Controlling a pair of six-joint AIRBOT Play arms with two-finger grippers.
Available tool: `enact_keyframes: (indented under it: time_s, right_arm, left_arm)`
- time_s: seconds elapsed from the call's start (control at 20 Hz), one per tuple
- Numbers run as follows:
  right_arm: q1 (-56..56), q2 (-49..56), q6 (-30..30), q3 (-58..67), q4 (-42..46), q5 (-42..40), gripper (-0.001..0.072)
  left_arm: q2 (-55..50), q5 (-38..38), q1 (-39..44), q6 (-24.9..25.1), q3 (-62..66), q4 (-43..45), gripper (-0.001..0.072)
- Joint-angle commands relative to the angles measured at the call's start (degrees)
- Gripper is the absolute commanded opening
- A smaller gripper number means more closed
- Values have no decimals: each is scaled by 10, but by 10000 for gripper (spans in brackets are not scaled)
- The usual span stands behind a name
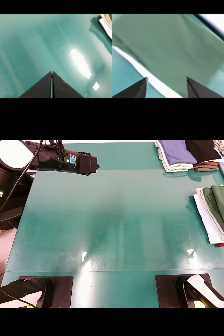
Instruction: Fold the shirts.
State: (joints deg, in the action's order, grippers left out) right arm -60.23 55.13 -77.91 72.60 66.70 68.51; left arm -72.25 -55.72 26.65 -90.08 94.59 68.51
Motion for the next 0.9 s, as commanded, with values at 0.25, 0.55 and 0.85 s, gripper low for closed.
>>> enact_keyframes:
  time_s: [0.25, 0.55, 0.85]
  right_arm:
    - [341, -6, 0, 65, -96, -11, 550]
    - [550, 26, 0, 65, -95, -11, 220]
    - [604, 41, 0, 64, -96, -11, 20]
  left_arm:
    - [0, -1, 0, 1, 0, 2, 25]
    - [0, 12, 0, 1, 0, 1, 25]
    - [0, 13, 0, 1, 0, 1, 25]
